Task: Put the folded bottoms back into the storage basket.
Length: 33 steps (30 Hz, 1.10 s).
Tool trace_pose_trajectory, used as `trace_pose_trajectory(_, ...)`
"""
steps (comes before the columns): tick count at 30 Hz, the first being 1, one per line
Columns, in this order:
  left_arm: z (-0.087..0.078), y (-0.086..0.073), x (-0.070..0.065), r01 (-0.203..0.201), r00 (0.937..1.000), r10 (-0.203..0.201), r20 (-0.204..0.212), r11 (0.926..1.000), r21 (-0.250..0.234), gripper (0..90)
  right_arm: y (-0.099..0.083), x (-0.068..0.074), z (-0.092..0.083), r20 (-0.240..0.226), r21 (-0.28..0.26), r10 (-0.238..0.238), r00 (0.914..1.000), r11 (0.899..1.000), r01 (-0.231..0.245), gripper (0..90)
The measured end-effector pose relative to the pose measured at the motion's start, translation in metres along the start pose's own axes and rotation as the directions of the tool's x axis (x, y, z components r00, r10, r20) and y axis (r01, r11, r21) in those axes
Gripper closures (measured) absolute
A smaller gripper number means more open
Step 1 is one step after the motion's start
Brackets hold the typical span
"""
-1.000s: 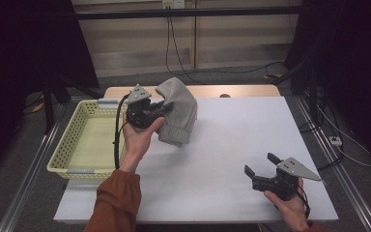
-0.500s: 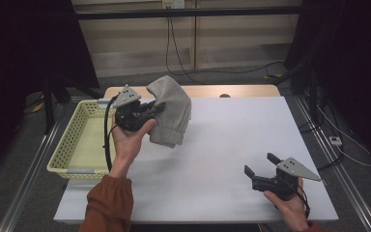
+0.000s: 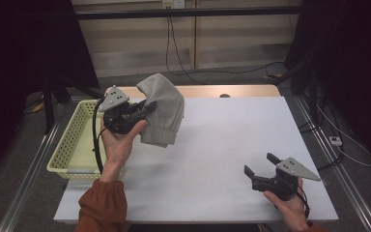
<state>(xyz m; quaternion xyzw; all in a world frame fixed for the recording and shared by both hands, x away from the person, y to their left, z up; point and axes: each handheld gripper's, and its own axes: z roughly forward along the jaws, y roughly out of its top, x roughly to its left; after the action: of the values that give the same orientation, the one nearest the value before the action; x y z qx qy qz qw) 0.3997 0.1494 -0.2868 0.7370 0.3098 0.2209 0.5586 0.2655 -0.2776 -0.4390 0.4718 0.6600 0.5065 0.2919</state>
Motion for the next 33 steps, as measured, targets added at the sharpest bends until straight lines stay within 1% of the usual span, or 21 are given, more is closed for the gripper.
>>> trace_pose_trajectory(6,-0.012,0.0,0.002,-0.003,1.0,0.003,-0.006,0.9998,-0.021,77.5,0.0,0.0,0.0,0.0,0.0,-0.004,1.0,1.0,0.004,4.7)
trace_pose_trajectory(11,-0.019,0.001,0.003,-0.001,0.9999,0.001,-0.012,0.9996,-0.029,77.5,0.0,0.0,0.0,0.0,0.0,-0.003,1.0,1.0,0.003,4.7)
trace_pose_trajectory(13,-0.022,0.002,0.004,-0.008,0.9998,0.007,-0.018,0.9995,-0.031,77.5,0.0,0.0,0.001,0.0,-0.001,-0.002,1.0,1.0,0.002,4.7)
trace_pose_trajectory(14,-0.024,0.003,0.004,-0.002,0.9998,0.002,-0.018,0.9993,-0.036,77.5,0.0,0.0,0.0,-0.001,0.0,-0.003,1.0,1.0,0.003,4.7)
trace_pose_trajectory(21,-0.037,0.005,0.007,-0.009,0.9993,0.007,-0.036,0.9988,-0.047,77.5,0.0,0.0,0.0,-0.001,0.001,-0.001,1.0,1.0,0.001,4.7)
trace_pose_trajectory(22,-0.04,0.005,0.007,0.0,0.9993,-0.002,-0.037,0.9984,-0.056,77.5,0.0,-0.001,0.0,-0.001,0.0,-0.003,1.0,1.0,0.003,4.7)
trace_pose_trajectory(25,-0.046,0.005,0.009,0.001,0.9987,-0.004,-0.05,0.9984,-0.056,77.5,0.0,0.0,0.0,-0.002,0.001,-0.003,1.0,1.0,0.003,4.7)
trace_pose_trajectory(29,-0.051,0.006,0.008,-0.011,0.9982,0.008,-0.06,0.9989,-0.045,77.5,0.0,0.0,0.001,0.0,0.002,-0.002,1.0,1.0,0.002,4.7)
trace_pose_trajectory(32,-0.057,0.006,0.009,-0.011,0.9978,0.008,-0.065,0.9987,-0.05,77.5,-0.001,0.0,0.002,0.0,0.005,-0.004,1.0,1.0,0.004,4.8)
trace_pose_trajectory(33,-0.06,0.006,0.01,-0.017,0.9975,0.013,-0.07,0.9986,-0.051,77.5,-0.001,0.0,0.002,0.0,0.005,-0.003,1.0,1.0,0.003,4.8)
